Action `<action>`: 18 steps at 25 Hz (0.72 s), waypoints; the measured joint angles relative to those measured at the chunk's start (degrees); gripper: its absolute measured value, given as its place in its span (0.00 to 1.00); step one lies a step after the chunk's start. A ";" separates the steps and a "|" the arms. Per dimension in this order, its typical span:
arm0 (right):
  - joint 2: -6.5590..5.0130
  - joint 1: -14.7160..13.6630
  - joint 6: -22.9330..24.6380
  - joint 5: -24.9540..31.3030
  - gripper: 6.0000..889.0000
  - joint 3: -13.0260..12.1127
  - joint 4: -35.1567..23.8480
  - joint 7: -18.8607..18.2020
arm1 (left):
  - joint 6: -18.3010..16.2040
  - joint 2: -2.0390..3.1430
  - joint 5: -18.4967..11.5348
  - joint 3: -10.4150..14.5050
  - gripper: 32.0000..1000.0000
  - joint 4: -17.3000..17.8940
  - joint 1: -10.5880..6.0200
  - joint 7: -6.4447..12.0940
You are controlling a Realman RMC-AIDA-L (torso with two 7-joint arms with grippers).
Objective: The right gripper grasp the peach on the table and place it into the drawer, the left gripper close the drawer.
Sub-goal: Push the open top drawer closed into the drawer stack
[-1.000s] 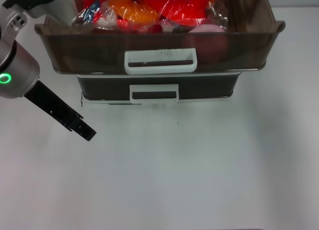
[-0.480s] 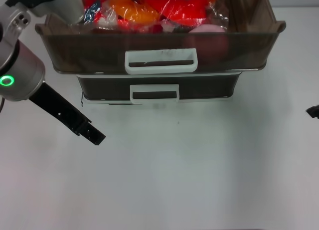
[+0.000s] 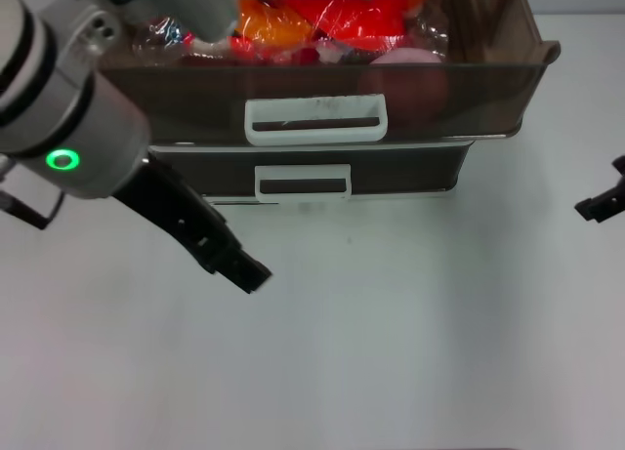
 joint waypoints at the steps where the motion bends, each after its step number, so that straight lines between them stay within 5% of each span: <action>1: 0.03 0.21 -0.27 0.00 0.97 0.06 0.28 0.00 | 0.14 0.00 -0.38 0.62 0.81 0.02 -0.37 0.00; 11: 0.34 1.27 -2.06 0.05 0.97 -0.13 3.14 -0.27 | 3.93 -0.08 -1.80 9.15 0.81 -0.83 -7.86 -0.25; 18: 0.45 1.88 -2.55 0.04 0.97 -0.12 4.02 -0.78 | 5.62 -0.09 -3.74 10.04 0.81 -3.08 -12.42 0.40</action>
